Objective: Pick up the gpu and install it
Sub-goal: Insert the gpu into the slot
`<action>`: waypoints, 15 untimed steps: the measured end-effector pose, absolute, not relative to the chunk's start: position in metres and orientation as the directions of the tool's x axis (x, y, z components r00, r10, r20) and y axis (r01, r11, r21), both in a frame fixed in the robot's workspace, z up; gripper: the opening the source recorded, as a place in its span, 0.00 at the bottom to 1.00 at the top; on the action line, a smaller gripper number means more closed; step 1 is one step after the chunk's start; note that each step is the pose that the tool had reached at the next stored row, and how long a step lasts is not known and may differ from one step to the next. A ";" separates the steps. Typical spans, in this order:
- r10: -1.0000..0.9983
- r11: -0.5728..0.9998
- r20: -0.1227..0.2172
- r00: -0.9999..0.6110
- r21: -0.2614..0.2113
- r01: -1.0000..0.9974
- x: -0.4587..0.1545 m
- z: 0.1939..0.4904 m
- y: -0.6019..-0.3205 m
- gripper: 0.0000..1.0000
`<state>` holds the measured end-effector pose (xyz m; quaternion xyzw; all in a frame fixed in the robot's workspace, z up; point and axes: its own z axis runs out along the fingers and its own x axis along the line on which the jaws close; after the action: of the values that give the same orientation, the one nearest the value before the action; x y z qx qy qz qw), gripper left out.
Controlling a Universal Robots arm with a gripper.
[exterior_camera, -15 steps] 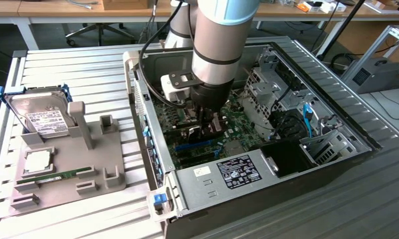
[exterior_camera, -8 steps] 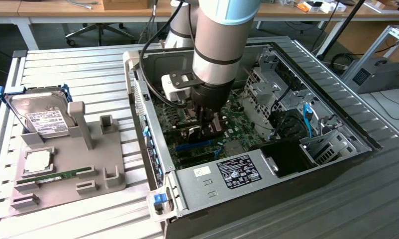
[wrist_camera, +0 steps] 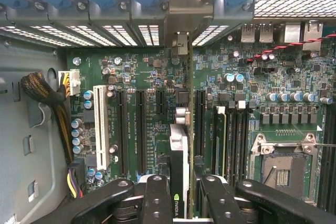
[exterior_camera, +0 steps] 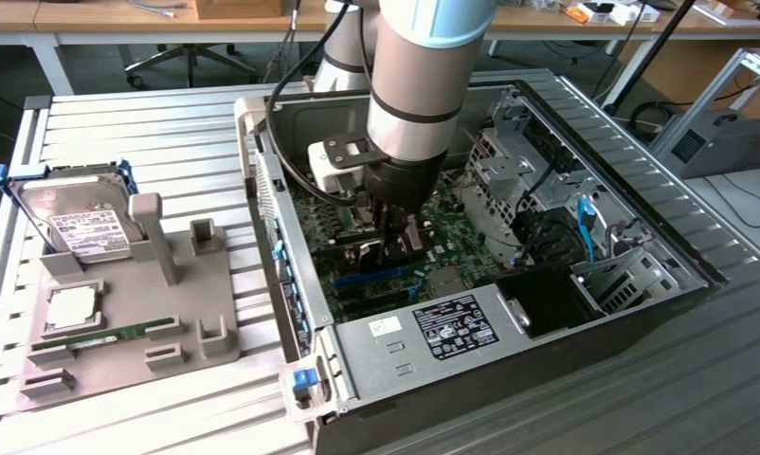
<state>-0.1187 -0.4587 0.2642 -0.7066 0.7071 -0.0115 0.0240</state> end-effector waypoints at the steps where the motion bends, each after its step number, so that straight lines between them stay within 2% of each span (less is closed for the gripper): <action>1: -1.000 0.001 -0.018 0.000 -0.050 -0.999 -0.119 0.264 -0.459 0.27; 15: -1.000 0.001 -0.018 0.000 -0.050 -0.999 -0.119 0.261 -0.459 0.27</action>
<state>-0.1187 -0.4587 0.2612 -0.7066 0.7071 -0.0114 0.0241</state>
